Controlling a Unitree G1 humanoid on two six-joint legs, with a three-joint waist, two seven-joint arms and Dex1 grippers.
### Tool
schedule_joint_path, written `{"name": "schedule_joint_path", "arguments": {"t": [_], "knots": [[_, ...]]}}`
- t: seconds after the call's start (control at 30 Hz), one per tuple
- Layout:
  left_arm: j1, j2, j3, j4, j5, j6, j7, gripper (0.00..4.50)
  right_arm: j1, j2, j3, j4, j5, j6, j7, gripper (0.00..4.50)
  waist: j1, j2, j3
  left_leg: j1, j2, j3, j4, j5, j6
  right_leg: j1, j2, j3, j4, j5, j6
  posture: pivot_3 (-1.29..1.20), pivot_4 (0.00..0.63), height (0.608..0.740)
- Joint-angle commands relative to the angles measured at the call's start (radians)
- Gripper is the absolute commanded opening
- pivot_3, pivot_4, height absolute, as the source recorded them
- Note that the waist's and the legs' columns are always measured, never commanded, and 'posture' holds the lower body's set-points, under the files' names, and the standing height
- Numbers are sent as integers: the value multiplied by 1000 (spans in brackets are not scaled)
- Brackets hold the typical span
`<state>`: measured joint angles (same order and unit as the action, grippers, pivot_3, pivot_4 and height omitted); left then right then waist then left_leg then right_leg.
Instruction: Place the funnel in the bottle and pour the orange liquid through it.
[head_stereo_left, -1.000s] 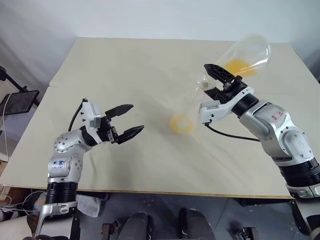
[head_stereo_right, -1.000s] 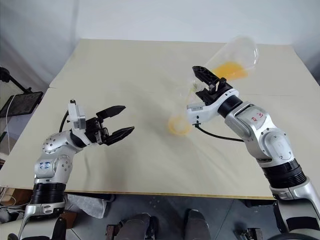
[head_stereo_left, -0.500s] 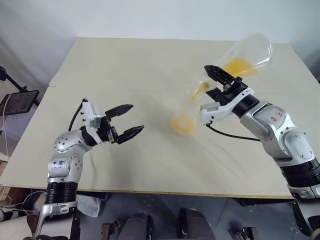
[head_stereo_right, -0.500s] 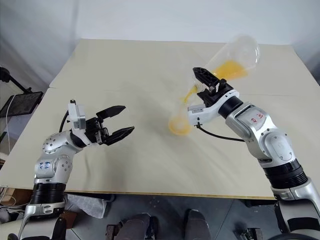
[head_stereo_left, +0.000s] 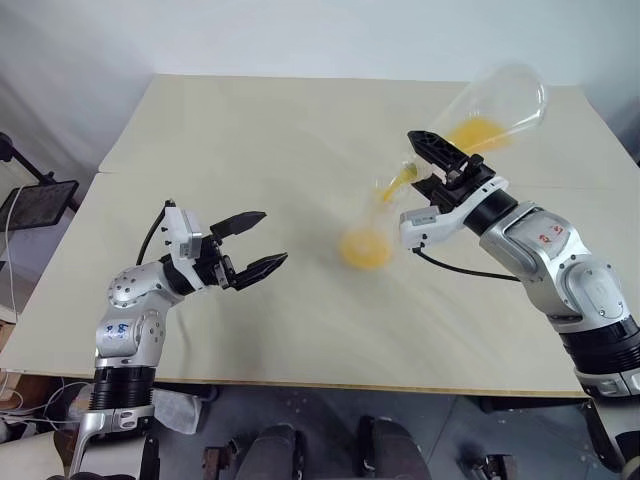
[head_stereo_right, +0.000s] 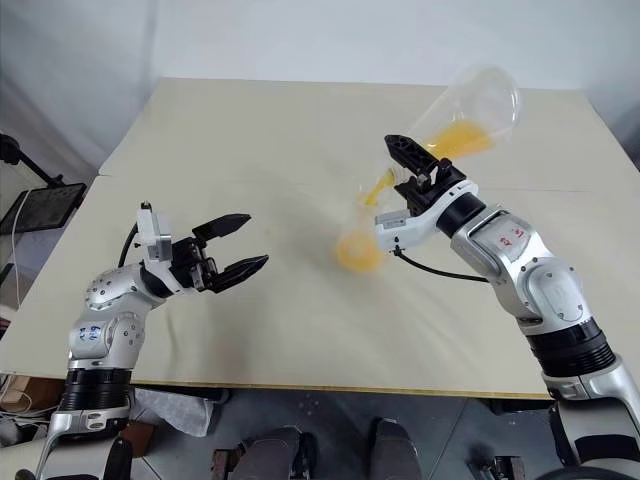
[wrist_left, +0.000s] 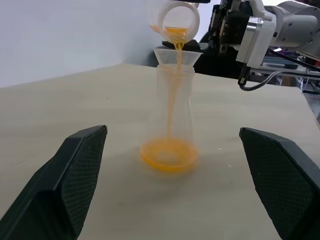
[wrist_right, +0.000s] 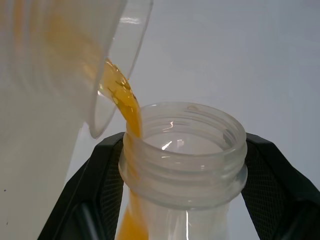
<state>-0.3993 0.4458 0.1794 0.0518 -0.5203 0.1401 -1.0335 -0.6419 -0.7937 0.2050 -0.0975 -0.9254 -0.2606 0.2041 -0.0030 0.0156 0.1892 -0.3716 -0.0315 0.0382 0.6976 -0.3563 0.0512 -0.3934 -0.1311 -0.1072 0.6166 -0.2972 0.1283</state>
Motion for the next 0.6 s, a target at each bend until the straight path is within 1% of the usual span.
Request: {"name": "schedule_joint_path", "arguments": {"t": [0.03, 0.6], "knots": [[9, 5, 12, -42, -21, -13, 9, 4500, -28, -8, -29, -18, -8, -9, -28, 2807, 0, 0, 0, 0, 0, 0, 0, 0, 0, 0, 0, 0, 0, 0, 0, 0, 150, 740], [19, 1, 11, -52, -23, -15, 23, 4500, -36, -6, -29, -4, -20, -31, -42, 2807, 0, 0, 0, 0, 0, 0, 0, 0, 0, 0, 0, 0, 0, 0, 0, 0, 150, 740]]}}
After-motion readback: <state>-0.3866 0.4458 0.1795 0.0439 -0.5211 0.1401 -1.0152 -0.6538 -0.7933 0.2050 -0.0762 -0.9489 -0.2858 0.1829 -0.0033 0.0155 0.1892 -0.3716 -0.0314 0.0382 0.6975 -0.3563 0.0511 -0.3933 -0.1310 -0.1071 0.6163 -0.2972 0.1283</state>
